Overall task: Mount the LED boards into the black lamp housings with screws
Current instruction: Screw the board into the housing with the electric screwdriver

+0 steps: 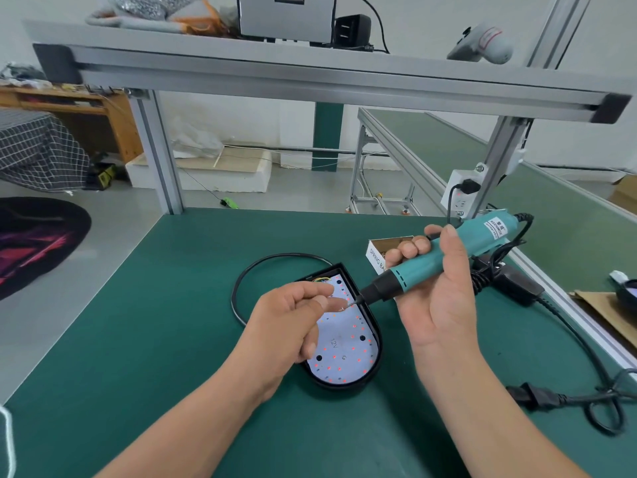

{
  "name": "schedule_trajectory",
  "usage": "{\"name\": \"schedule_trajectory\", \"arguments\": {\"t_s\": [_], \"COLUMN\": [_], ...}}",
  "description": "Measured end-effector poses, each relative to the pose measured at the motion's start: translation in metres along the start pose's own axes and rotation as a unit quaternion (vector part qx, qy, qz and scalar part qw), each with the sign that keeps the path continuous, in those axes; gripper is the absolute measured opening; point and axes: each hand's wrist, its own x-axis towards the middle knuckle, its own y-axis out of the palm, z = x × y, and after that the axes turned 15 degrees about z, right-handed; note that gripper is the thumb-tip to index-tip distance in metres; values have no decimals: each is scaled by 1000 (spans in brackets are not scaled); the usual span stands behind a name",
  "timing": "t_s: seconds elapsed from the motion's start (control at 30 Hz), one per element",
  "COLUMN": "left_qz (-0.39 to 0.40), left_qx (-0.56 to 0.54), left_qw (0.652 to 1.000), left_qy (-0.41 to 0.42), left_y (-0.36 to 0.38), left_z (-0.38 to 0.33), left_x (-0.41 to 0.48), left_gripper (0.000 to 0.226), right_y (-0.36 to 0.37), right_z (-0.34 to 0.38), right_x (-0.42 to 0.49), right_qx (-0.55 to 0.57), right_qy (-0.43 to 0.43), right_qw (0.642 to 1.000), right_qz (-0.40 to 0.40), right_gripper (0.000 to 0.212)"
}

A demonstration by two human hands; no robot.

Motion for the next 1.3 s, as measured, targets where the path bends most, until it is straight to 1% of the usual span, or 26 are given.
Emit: {"name": "schedule_trajectory", "arguments": {"t_s": [0.03,0.07,0.1,0.13,0.2,0.27,0.33,0.37,0.43,0.5,0.6,0.7,0.87,1.1,1.3], "left_qz": [-15,-34,-48,-46,-6,43,66,74,93,116,136,126,124,115,112], "left_qx": [40,109,201,295,453,566,641,667,700,718,733,741,744,733,731], "left_qw": [999,993,978,954,889,822,765,742,708,686,666,658,656,669,671], "left_qy": [3,12,25,42,62,50,23,13,5,11,22,34,38,48,54], "left_y": [-1,-3,-5,-5,-1,4,9,10,14,17,21,24,30,31,30], "left_z": [1,2,4,5,4,3,-2,-5,-11,-15,-18,-20,-21,-19,-17], "left_x": [1,1,0,-1,-6,-7,-7,-7,-9,-14,-22,-22,-20,-19,-18], "left_gripper": [19,21,22,21,22,30,38,40,38,35,34,36,34,33,34], "right_y": [0,-1,-2,-2,-4,-7,-8,-9,-11,-13,-16,-20,-20,-19,-17], "right_z": [1,2,4,6,9,11,12,11,10,9,7,3,-5,-11,-16], "right_x": [1,1,2,3,4,6,8,9,10,11,12,12,13,15,16], "right_qx": [1,2,3,3,-1,-8,-16,-21,-31,-43,-69,-109,-162,-182,-201], "right_qy": [-2,-5,-9,-14,-26,-35,-40,-41,-45,-49,-52,-47,-46,-36,-38], "right_qw": [1000,1000,1000,1000,1000,999,999,999,998,998,996,993,986,982,977], "right_qz": [1,1,-1,-2,-3,-3,-5,-7,-9,-12,-13,-7,3,23,53], "right_gripper": [17,17,17,17,17,17,17,17,16,15,14,14,16,13,12]}}
